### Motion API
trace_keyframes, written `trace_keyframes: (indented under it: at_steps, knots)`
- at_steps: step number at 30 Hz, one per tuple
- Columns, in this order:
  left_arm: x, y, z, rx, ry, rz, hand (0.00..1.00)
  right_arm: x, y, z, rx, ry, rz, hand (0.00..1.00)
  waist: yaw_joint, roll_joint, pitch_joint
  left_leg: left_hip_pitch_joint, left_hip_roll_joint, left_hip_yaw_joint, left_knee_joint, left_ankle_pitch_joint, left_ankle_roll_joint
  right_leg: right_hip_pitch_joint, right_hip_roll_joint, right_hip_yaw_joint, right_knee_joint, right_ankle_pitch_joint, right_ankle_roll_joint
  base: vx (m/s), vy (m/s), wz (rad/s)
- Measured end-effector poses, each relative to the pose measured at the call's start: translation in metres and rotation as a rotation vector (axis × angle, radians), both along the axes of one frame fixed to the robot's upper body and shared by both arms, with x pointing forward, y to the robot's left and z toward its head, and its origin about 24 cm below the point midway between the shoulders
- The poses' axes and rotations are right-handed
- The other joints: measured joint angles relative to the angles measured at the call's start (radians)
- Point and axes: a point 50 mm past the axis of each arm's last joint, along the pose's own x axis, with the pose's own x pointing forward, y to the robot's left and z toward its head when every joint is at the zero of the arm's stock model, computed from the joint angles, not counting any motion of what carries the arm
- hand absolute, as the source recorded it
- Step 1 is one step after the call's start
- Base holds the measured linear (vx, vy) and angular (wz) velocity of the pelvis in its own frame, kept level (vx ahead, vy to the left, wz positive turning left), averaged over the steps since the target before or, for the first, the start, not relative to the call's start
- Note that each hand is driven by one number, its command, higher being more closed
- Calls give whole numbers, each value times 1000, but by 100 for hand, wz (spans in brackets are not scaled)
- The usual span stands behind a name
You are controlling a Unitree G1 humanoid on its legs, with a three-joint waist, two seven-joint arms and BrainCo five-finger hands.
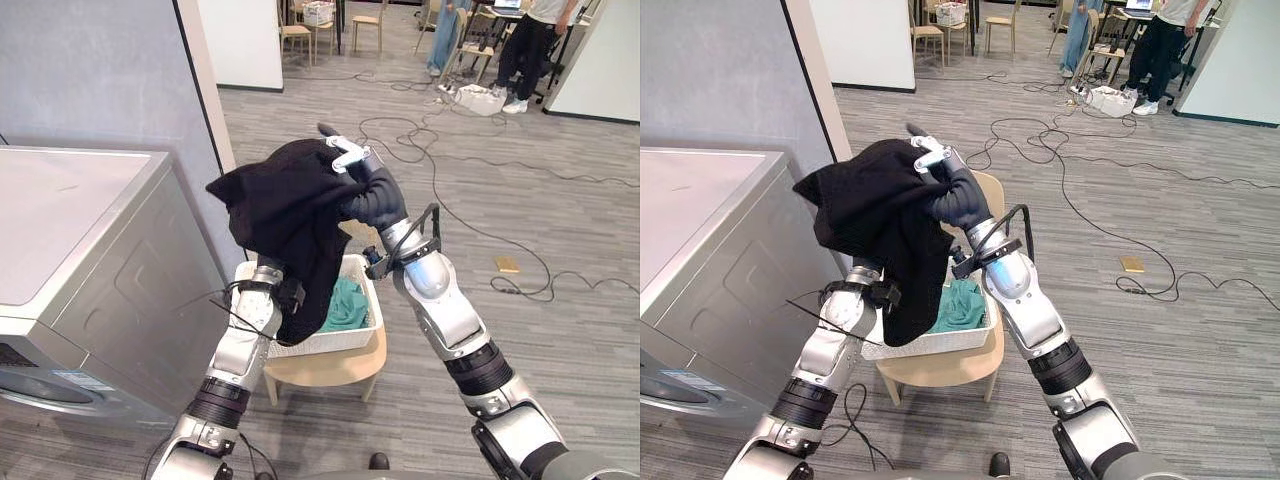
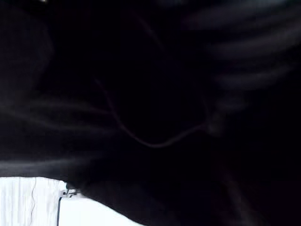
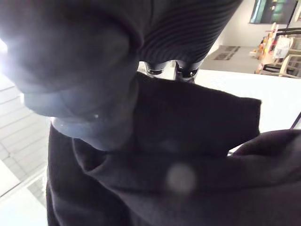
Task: Pick up the laundry basket with both hands and put the clothes into the washing machine.
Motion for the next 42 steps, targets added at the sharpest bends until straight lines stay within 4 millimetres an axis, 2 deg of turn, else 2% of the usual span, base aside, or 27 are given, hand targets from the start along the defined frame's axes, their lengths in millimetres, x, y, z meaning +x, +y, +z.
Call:
trace_keyframes:
  at_steps: [4, 7, 10, 12, 15, 18, 20, 22, 23, 25, 28, 30, 31, 32, 33, 34, 35, 36, 37, 38, 39, 40, 41, 42]
  knots:
    - [-3, 11, -2, -31, 4, 65, 100, 2, -7, 0, -8, -8, -45, 0, -7, -2, -2, 1, 1, 3, 0, 0, 0, 0, 1, 3, -1, 0, 0, 0, 0, 0]
    - [-2, 24, 1, -67, -9, 137, 100, 4, -20, -8, 12, 25, -105, 0, -7, -4, -3, 2, 1, 5, 0, 0, 0, 0, 2, 6, -4, 1, -1, 0, -1, -1]
    - [-11, 52, 8, -106, -44, 269, 100, 4, -49, -16, 48, 50, -246, 0, -9, -4, -3, 12, 2, 8, 1, -2, -1, 6, 4, 15, -6, 2, -2, 0, 0, -8]
    - [-16, 71, 5, -124, -42, 360, 100, 1, -77, -25, 76, 83, -369, 0, -9, -4, -3, 25, 4, 11, 1, -8, -8, 19, 5, 16, -7, 1, -2, -5, -1, -4]
    - [-32, 99, 8, -149, -74, 472, 100, -14, -110, -34, 97, 93, -517, 0, -11, -3, -3, 32, 4, 22, 0, -18, -22, 21, 6, 22, -7, -3, -4, -17, -1, -6]
    - [-44, 113, 11, -163, -103, 530, 100, -27, -130, -43, 80, 107, -627, 0, -13, -2, -4, 36, 4, 25, 0, -22, -27, 22, 6, 25, -8, -4, -6, -11, -1, -3]
    - [-59, 127, 11, -163, -113, 587, 100, -37, -151, -55, 60, 147, -731, 0, -13, 4, -10, 37, 5, 26, 0, -28, -35, 21, 6, 27, -8, -5, -5, 0, 0, 0]
    - [-82, 143, 4, -162, -99, 682, 100, -54, -177, -74, 13, 221, -880, 0, -12, 19, -26, 38, 4, 25, 0, -35, -41, 22, 5, 27, -8, -8, -4, 0, 0, 0]
    - [-88, 147, 2, -163, -95, 706, 100, -58, -184, -78, 2, 239, -916, 0, -12, 23, -28, 37, 5, 24, 0, -37, -44, 22, 5, 26, -8, -9, -3, 14, -2, 6]
    - [-109, 156, -4, -172, -86, 777, 100, -76, -212, -102, -59, 352, -1080, 0, -11, 33, -35, 27, 7, 4, 3, -52, -52, 23, 5, 12, -8, -14, -3, 7, -5, 17]
    - [-124, 156, -8, -176, -73, 799, 100, -98, -243, -139, -123, 552, -1240, 0, -9, 34, -34, -14, 10, -38, 7, -53, -54, 21, 4, -34, -7, -22, -2, -26, -17, 51]
    - [-128, 155, -13, -219, -65, 792, 100, -120, -269, -180, -141, 783, -1374, 0, -4, 30, -22, -94, 9, -124, 50, -43, -55, 19, 1, -121, -6, -28, -2, -13, -18, 103]
    - [-128, 154, -14, -237, -66, 786, 100, -127, -277, -190, -148, 845, -1410, 0, 0, 30, -12, -121, 7, -154, 74, -41, -54, 19, 0, -150, 2, -31, -2, -51, -41, 168]
    - [-124, 145, -17, -295, -55, 751, 100, -151, -293, -218, -162, 1028, -1467, 0, 12, 39, 27, -186, 6, -235, 131, -24, -27, 16, -2, -244, 58, -60, -13, -47, -37, 134]
    - [-124, 144, -18, -304, -54, 747, 100, -156, -295, -222, -162, 1057, -1478, 0, 13, 44, 33, -194, 7, -248, 137, -23, -16, 16, -2, -259, 70, -67, -15, -67, -57, 167]
    - [-122, 137, -22, -337, -37, 720, 100, -178, -303, -240, -135, 1182, -1524, 0, 21, 57, 48, -225, 35, -204, 148, -47, 105, 5, -1, -339, 120, -87, -36, -59, -51, 107]
    - [-122, 135, -24, -342, -27, 708, 100, -190, -303, -252, -111, 1256, -1538, 0, 24, 50, 48, -232, 47, -136, 147, -89, 196, 2, -8, -390, 132, -87, -43, -51, -49, 163]
    - [-119, 129, -23, -360, -34, 663, 100, -219, -300, -278, -32, 1437, -1543, 0, 43, 6, 81, -261, 84, 26, 333, -158, 270, 27, -62, -464, 153, -124, -60, 3, -10, 131]
    - [-115, 121, -27, -375, -9, 615, 100, -237, -301, -288, 27, 1525, -1562, 0, 51, 20, 97, -282, 141, 89, 513, -177, 278, 35, -66, -502, 193, -133, -69, 33, 33, 118]
    - [-115, 117, -29, -372, 6, 588, 100, -249, -301, -294, 76, 1575, -1572, 0, 49, 37, 98, -281, 166, 114, 592, -182, 277, 40, -69, -522, 220, -141, -80, 11, 80, 105]
    - [-110, 105, -31, -373, 22, 515, 100, -270, -298, -303, 162, 1667, -1580, 0, 40, 67, 105, -280, 172, 149, 617, -175, 255, 55, -82, -575, 275, -158, -87, -64, 84, 137]
    - [-104, 95, -29, -374, 16, 441, 100, -289, -286, -316, 263, 1769, -1561, 0, 27, 76, 111, -275, 113, 133, 530, -134, 241, 46, -113, -603, 321, -214, -84, -91, 64, 159]
    - [-102, 94, -25, -361, 2, 415, 100, -302, -276, -323, 323, 1835, -1541, 0, 2, 28, 101, -245, 75, 108, 465, -152, 241, 37, -137, -599, 292, -235, -84, -139, 25, 149]
    - [-100, 91, -25, -373, -3, 401, 100, -309, -262, -332, 414, 1890, -1515, 0, -5, 37, 108, -243, 96, 134, 521, -223, 263, 40, -145, -654, 300, -220, -66, -105, 50, 111]
